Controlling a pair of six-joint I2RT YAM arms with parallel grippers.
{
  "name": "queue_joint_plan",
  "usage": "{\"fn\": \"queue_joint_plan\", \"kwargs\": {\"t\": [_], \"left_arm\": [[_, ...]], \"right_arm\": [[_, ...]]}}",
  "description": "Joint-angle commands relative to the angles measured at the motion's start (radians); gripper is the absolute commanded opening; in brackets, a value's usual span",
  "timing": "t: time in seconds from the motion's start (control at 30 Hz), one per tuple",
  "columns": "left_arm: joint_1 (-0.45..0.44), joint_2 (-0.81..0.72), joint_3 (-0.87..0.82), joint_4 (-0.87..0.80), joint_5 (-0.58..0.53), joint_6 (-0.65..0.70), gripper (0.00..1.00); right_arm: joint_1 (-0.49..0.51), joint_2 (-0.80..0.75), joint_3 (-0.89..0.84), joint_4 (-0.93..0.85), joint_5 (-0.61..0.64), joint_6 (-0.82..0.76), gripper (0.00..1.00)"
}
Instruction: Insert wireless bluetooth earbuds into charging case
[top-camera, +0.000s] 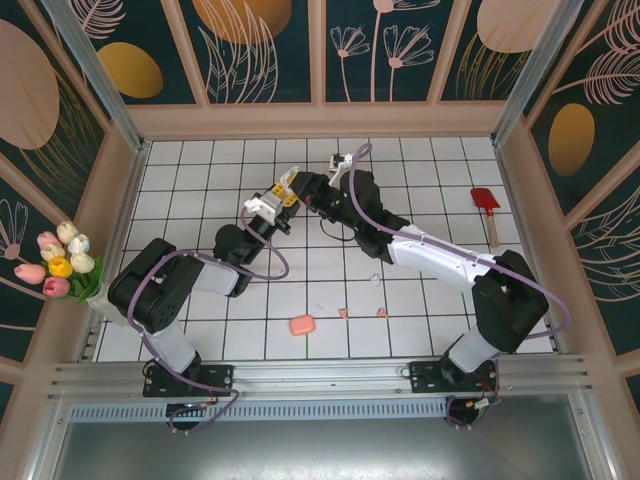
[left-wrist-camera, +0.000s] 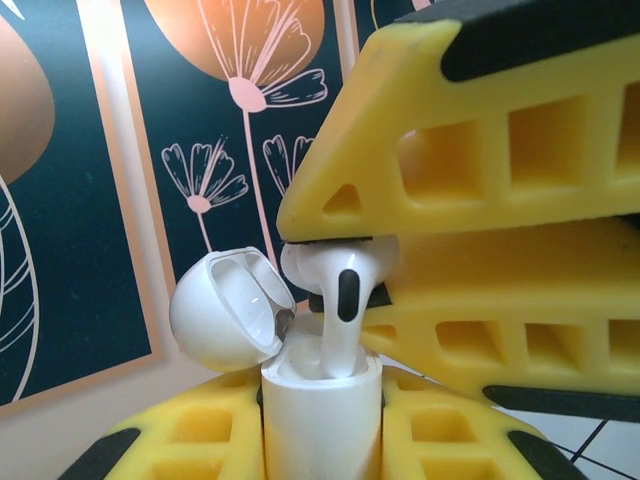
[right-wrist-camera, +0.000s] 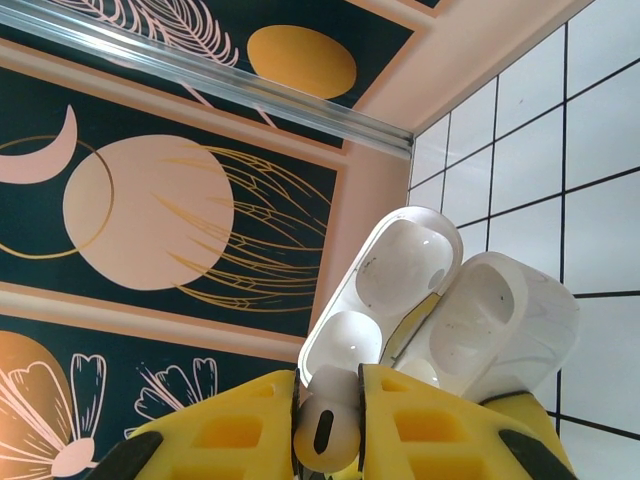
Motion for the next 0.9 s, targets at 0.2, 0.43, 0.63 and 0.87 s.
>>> {"fn": "queue_joint_plan", "kwargs": {"t": [0.2,0.43,0.63,0.87], "left_arm": [[-0.008,-0.022,0.015,0.157,0.015,0.011,0.0],[-0.009,-0.022,0.014,0.157,0.014,0.006,0.0],[-0.009,-0.022,0.009,0.159,0.013,0.004,0.0],[-0.008,-0.05,0.005,0.157,0.016,0.0,0.0]], "right_arm": [[0.002,0.043,0.061,-0.133,0.002,0.009,0.2],[0.007,0.047,0.117,-0.262,0.053,-0.014,0.29],[0.007,0.051,0.147,-0.322,0.071,-0.018,0.32],[0.006,0.061,0.191,-0.389,0.089,-0.024,0.51]]}}
